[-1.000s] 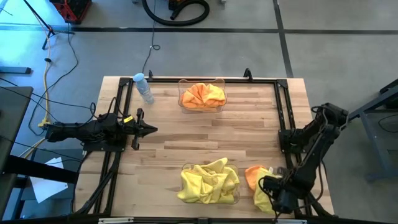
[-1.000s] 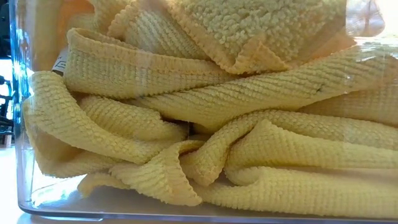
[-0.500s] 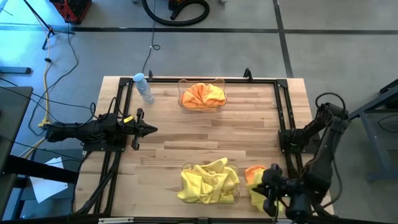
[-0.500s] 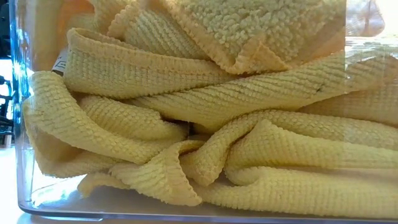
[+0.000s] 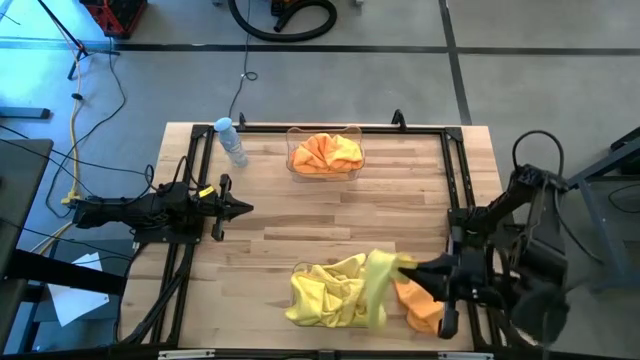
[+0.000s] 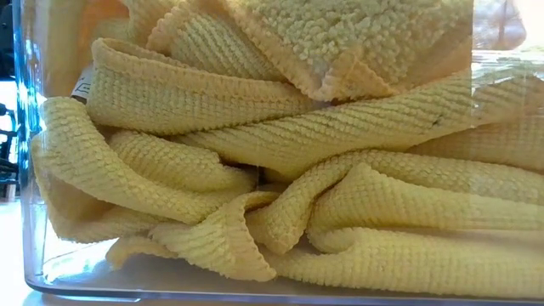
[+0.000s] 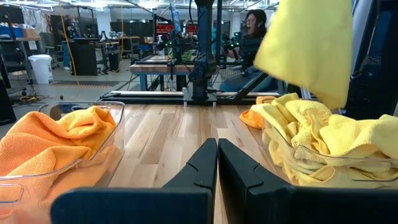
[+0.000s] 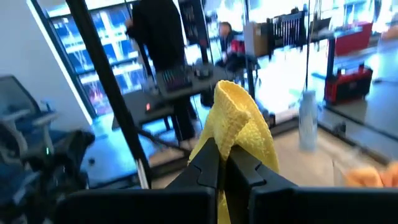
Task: Sort microfiber towel by color & place in baskets
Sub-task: Put the yellow microfiber towel into the bottom transparent bin
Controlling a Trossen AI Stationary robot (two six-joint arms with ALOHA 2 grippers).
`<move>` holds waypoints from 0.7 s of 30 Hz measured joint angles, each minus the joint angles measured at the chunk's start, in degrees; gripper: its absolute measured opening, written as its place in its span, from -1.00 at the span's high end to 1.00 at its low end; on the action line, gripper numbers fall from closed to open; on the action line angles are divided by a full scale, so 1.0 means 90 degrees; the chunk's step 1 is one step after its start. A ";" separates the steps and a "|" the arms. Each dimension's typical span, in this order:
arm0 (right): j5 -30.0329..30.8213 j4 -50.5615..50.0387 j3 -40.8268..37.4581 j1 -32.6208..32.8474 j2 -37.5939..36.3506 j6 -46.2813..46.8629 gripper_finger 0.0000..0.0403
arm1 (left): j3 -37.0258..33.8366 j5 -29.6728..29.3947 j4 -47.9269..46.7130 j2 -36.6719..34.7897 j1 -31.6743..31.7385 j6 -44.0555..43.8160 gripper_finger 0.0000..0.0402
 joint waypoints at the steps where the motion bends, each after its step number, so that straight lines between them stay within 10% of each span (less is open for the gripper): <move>1: -0.0018 0.0410 0.0028 -0.0076 0.0000 -0.0425 1.00 | 0.0000 0.0000 0.0000 0.0001 0.0001 -0.0001 0.98; 7: -0.0665 0.2161 0.0035 -0.0531 0.0005 -0.2337 1.00 | 0.0000 -0.0001 0.0001 0.0001 0.0000 -0.0001 0.98; 21: -0.1582 0.2456 0.0033 -0.1382 0.0828 -0.2391 1.00 | 0.0000 -0.0001 0.0002 0.0001 0.0002 0.0000 0.98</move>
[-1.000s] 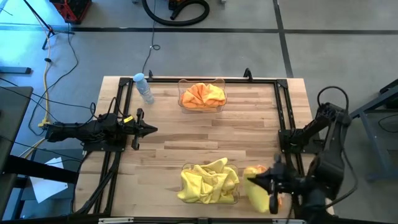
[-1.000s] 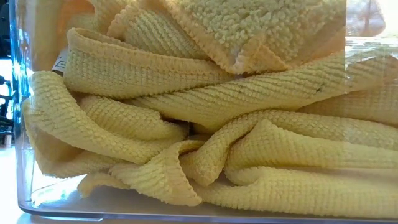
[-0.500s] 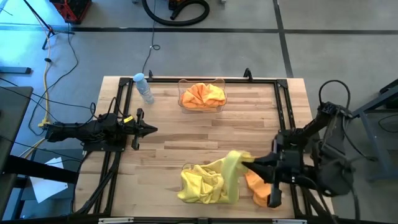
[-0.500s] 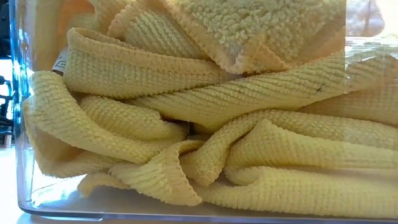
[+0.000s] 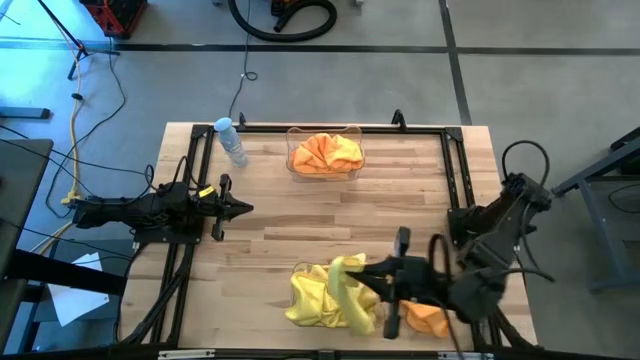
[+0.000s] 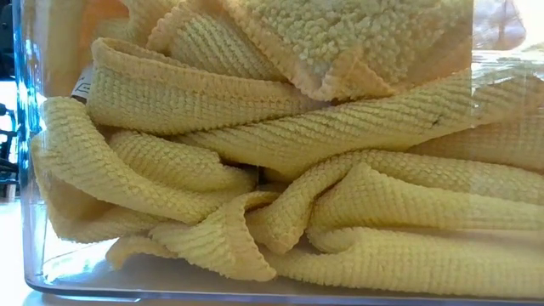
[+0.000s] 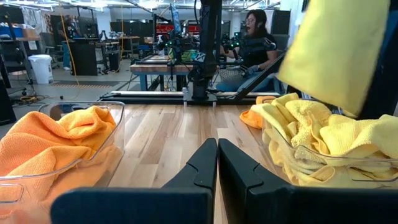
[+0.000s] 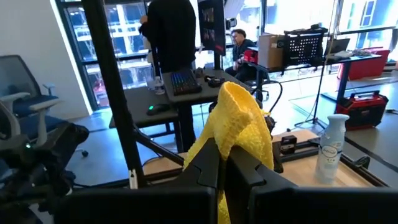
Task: Sort microfiber towel by color & place in baskets
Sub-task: Put the yellow microfiber towel into the bottom transparent bin
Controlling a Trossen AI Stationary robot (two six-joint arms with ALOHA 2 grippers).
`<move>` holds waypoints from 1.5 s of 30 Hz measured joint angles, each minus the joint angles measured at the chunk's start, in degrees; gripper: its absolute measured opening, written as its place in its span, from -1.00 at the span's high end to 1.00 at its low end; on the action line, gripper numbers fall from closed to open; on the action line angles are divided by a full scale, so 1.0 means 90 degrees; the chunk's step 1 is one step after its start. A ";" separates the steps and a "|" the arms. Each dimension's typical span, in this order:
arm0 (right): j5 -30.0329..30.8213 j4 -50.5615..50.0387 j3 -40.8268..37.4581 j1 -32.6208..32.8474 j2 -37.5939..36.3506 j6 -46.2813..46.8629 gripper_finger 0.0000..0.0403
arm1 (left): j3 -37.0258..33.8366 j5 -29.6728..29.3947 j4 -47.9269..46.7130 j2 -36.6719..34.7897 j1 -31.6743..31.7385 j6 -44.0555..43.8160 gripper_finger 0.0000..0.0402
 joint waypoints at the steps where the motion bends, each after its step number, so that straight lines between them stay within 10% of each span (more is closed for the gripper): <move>1: -0.0079 0.0019 -0.0001 -0.0050 0.0042 -0.0007 1.00 | 0.0000 0.0001 -0.0001 0.0000 -0.0002 -0.0001 0.98; 8: 0.0067 -0.0079 -0.0001 -0.0077 0.0098 0.0034 1.00 | 0.0000 0.0001 0.0000 0.0000 0.0000 -0.0001 0.98; 22: 0.2782 -0.0902 -0.0001 0.1062 -0.0488 -0.0012 1.00 | 0.0000 0.0001 -0.0002 -0.0002 0.0001 -0.0002 0.98; 34: -0.0136 -0.0742 -0.0030 0.0079 0.0279 0.1944 1.00 | 0.0000 0.0001 -0.0002 -0.0002 0.0000 0.0000 0.98; 45: -0.0611 -0.2636 -0.0028 0.0344 0.0359 0.5040 1.00 | 0.0001 0.0000 -0.0002 -0.0001 0.0000 -0.0001 0.98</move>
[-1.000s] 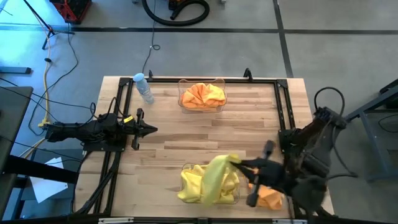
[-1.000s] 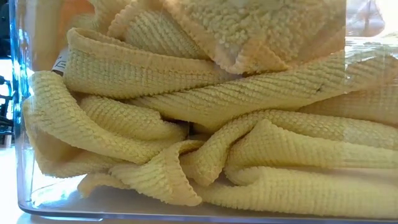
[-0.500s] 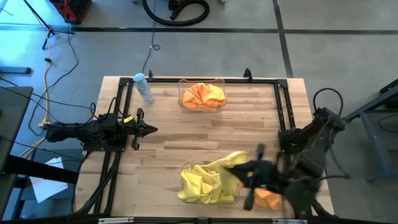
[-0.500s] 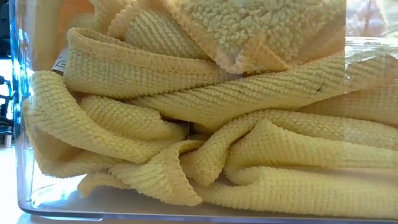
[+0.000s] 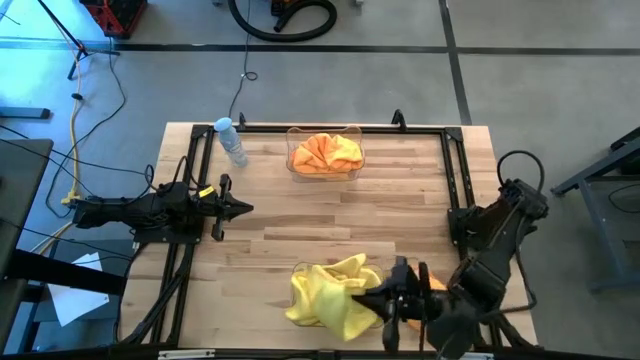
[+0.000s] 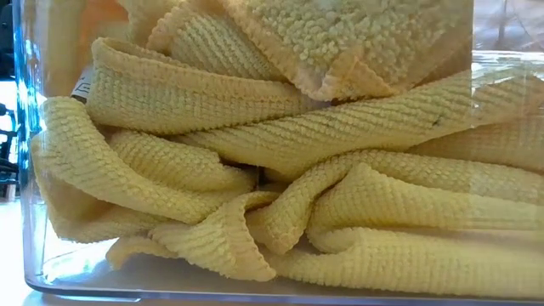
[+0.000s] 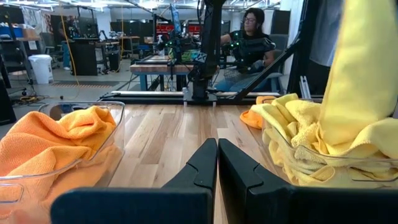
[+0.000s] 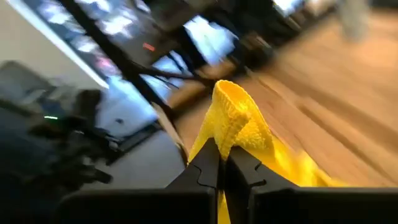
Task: Sort microfiber towel by color & place in baskets
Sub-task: Put the yellow microfiber towel into the bottom transparent bin
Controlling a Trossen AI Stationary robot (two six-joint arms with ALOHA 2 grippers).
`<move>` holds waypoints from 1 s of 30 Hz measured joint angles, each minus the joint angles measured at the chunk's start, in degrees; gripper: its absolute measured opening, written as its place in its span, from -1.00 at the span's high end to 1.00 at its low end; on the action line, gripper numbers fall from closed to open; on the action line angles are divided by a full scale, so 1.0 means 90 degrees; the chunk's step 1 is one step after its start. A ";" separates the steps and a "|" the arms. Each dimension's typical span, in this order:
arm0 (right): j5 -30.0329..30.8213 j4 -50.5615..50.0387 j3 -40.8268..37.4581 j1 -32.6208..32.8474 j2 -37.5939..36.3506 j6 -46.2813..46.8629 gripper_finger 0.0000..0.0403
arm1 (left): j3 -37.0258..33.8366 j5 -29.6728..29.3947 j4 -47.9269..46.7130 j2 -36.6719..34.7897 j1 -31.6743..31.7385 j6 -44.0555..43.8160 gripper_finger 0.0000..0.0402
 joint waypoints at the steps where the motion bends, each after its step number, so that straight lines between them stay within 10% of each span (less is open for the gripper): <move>1: -0.0003 -0.0538 0.0000 0.0019 -0.0015 0.0585 1.00 | -0.0001 -0.0001 0.0002 -0.0002 -0.0001 0.0000 0.98; 8: -0.0658 -0.3749 0.0000 -0.0295 0.0097 0.3735 1.00 | 0.0002 0.0000 0.0000 -0.0001 0.0001 0.0000 0.98; 18: -0.2597 -0.1416 0.0002 -0.1103 0.1091 0.0012 1.00 | 0.0002 0.0000 0.0000 -0.0001 0.0000 -0.0001 0.98; 30: -0.4649 -0.2150 0.0004 -0.1598 0.2451 0.0831 1.00 | 0.0002 0.0001 0.0002 0.0000 -0.0002 0.0001 0.98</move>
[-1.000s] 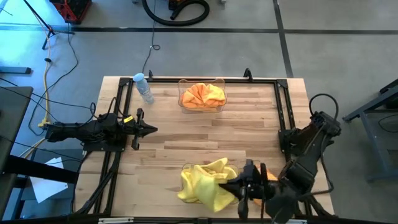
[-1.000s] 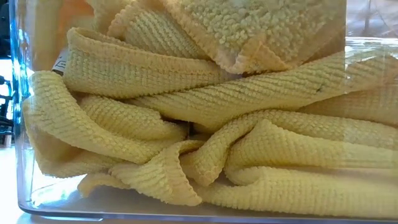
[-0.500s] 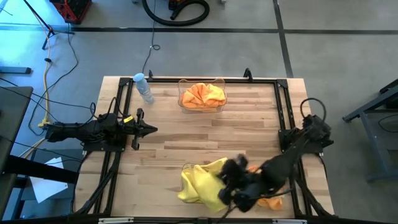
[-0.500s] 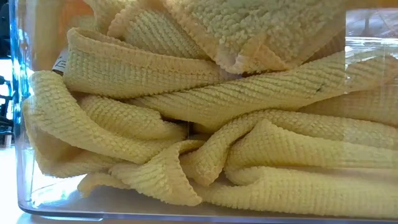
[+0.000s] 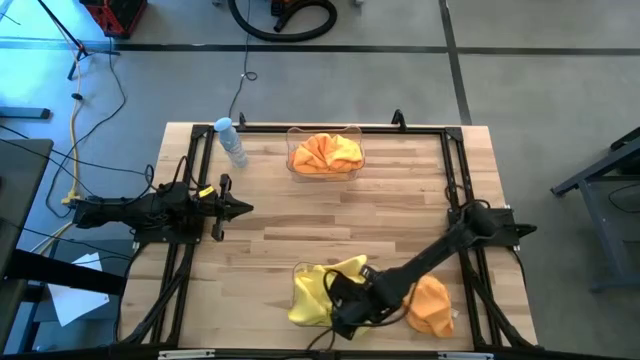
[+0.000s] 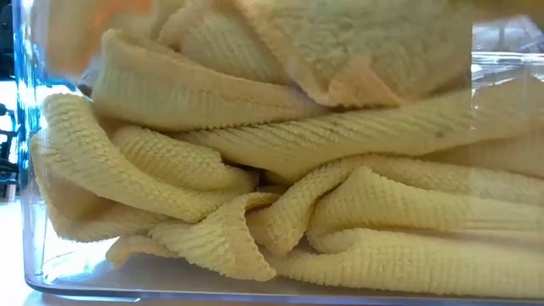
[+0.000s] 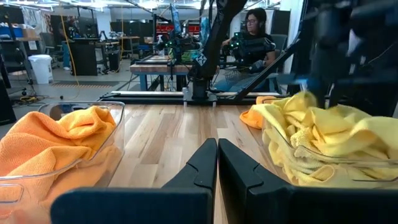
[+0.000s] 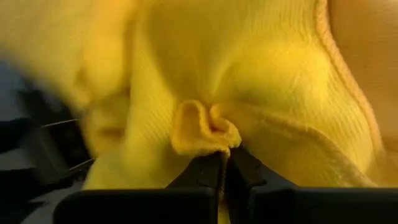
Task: Sort microfiber towel by color & place in baskets
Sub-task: Put the yellow microfiber towel into the bottom transparent bin
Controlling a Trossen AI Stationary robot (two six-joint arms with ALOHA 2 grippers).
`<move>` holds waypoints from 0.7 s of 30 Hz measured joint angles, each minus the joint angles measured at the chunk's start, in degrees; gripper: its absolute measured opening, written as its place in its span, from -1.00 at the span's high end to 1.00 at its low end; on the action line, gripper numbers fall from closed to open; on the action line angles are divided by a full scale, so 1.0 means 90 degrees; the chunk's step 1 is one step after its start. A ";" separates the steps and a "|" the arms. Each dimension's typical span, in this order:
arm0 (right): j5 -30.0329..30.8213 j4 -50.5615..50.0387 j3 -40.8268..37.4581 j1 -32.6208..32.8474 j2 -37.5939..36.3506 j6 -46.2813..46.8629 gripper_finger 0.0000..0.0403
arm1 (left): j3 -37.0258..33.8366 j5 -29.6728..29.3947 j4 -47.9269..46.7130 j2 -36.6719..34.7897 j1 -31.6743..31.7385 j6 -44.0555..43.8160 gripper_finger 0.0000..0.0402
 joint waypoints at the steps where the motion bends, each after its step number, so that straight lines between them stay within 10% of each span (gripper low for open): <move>1: -0.0084 -0.0026 -0.0002 -0.0048 0.0098 0.0002 1.00 | 0.0000 0.0000 -0.0001 0.0000 0.0002 -0.0002 0.98; 12: -0.0734 0.0047 0.0020 -0.0265 0.0718 0.0342 0.97 | 0.0000 0.0000 -0.0002 0.0000 0.0002 0.0000 0.98; 21: -0.0416 -0.0345 0.0886 -0.0123 0.0735 0.0474 0.51 | 0.0000 0.0000 0.0000 -0.0002 0.0001 -0.0002 0.98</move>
